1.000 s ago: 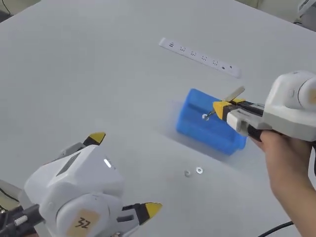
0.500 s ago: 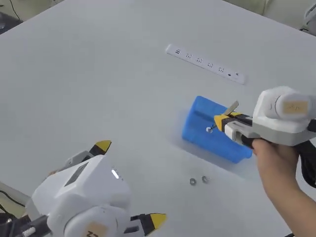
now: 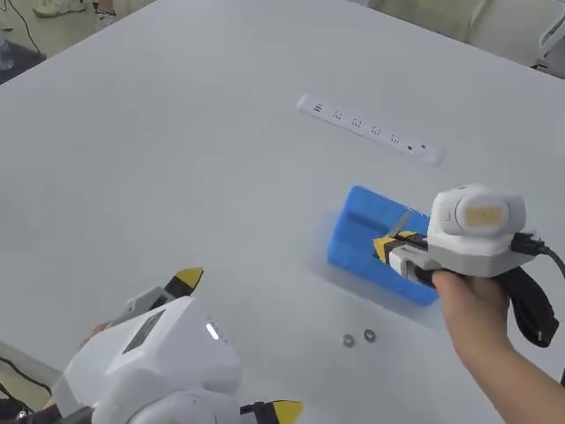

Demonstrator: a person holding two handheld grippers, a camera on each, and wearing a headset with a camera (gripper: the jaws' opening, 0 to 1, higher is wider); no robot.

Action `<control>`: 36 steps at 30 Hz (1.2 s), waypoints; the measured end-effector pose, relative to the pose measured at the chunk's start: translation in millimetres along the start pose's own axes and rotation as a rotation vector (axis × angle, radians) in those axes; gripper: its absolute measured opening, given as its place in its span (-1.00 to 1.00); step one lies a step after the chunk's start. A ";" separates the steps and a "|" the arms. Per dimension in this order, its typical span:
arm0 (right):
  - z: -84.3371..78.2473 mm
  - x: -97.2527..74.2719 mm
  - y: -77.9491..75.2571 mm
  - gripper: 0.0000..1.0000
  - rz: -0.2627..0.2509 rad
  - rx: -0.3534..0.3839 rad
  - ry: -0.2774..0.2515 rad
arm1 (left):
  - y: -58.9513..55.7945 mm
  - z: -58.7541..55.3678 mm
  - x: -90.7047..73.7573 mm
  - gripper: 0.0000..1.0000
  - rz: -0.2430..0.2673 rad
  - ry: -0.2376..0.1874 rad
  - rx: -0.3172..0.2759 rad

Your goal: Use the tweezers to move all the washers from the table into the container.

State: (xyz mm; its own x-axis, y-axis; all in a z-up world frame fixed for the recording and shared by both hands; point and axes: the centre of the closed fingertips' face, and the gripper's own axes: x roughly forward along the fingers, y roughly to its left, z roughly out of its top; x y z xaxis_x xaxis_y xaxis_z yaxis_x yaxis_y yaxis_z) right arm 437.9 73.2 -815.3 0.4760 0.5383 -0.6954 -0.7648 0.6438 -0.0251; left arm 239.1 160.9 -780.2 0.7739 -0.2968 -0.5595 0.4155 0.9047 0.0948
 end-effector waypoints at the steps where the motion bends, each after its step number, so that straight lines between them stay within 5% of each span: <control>1: -3.2 0.7 2.7 -0.96 0.012 0.014 0.008 | 0.0 0.0 0.0 0.99 0.001 0.000 0.002; 2: 5.0 2.7 2.7 -0.96 0.015 0.018 -0.057 | 0.2 -0.2 0.0 0.99 0.002 0.001 0.003; 4: 0.7 0.6 1.1 -0.96 0.009 0.012 -0.022 | 0.4 -0.2 -0.1 0.99 0.003 0.002 0.005; 13: 0.6 2.0 5.3 -0.96 -0.005 -0.029 -0.009 | 1.0 0.6 -1.2 0.99 0.009 -0.002 0.014; 24: -1.1 -2.6 3.7 -0.94 -0.015 0.014 0.000 | 1.9 1.7 -3.2 0.99 0.015 -0.006 0.016; 36: 10.7 -21.5 2.8 -0.94 -0.009 0.057 -0.060 | 1.3 1.9 -3.8 0.99 0.016 -0.004 0.030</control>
State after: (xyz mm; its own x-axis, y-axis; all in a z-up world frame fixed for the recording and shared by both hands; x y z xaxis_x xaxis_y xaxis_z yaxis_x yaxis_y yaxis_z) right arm 430.1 69.3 -792.8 0.5089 0.5631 -0.6510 -0.7353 0.6776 0.0113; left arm 237.7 162.6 -776.4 0.7823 -0.2836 -0.5547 0.4171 0.8998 0.1281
